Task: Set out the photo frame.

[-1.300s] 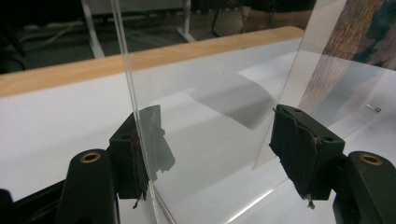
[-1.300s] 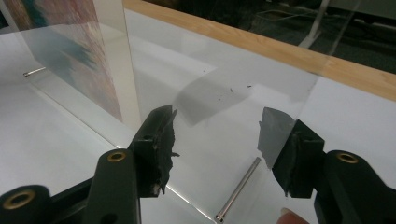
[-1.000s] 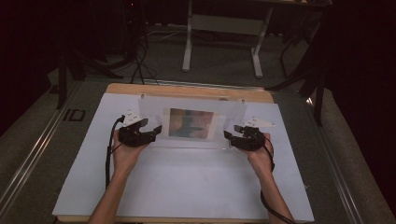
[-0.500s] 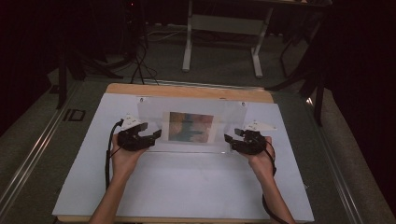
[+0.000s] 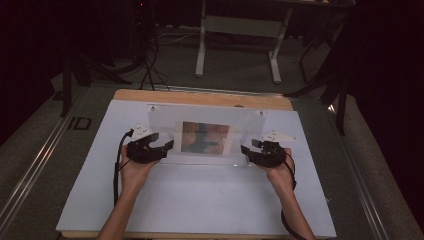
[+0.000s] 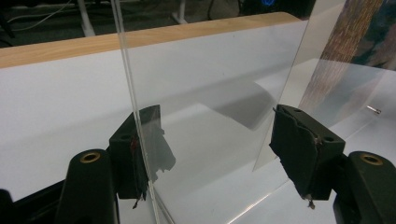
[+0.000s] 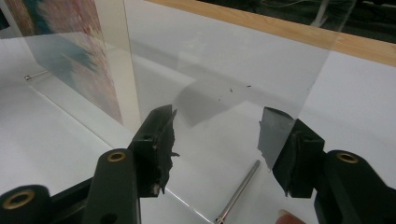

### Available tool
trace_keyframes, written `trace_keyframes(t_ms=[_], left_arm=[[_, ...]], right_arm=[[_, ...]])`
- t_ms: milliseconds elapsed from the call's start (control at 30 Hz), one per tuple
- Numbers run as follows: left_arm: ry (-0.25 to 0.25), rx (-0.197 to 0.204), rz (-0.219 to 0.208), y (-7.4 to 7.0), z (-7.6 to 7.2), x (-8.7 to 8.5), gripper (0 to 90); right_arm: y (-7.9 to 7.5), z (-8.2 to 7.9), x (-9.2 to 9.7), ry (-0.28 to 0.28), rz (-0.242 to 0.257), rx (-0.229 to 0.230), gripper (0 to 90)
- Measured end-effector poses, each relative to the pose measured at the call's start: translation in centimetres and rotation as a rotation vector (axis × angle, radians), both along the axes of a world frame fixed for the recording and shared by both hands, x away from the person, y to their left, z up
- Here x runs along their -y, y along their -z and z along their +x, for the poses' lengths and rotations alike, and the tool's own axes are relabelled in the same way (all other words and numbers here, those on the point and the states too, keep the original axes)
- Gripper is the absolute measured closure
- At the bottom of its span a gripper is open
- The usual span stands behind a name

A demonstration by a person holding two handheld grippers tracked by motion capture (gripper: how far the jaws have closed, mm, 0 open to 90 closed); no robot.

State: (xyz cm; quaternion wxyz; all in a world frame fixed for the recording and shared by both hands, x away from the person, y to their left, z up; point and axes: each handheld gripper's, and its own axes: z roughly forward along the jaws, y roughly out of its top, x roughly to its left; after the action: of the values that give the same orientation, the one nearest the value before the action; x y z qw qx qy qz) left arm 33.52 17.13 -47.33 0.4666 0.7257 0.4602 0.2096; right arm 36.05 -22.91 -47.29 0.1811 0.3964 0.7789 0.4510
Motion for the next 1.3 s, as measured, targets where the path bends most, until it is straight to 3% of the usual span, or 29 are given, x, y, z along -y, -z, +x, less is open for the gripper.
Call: trace_keyframes(t_ms=[867,1300], left_arm=[[0.036,0.047,-0.011,0.70,0.23,-0.34,34.0],[0.056,0.018,-0.034,0.75,0.32,-0.82,35.8]], right_arm=[[0.23,-0.39,0.08,0.007,0.004,0.019,44.5],[0.37,-0.23,0.40,-0.013,0.018,0.024,45.2]])
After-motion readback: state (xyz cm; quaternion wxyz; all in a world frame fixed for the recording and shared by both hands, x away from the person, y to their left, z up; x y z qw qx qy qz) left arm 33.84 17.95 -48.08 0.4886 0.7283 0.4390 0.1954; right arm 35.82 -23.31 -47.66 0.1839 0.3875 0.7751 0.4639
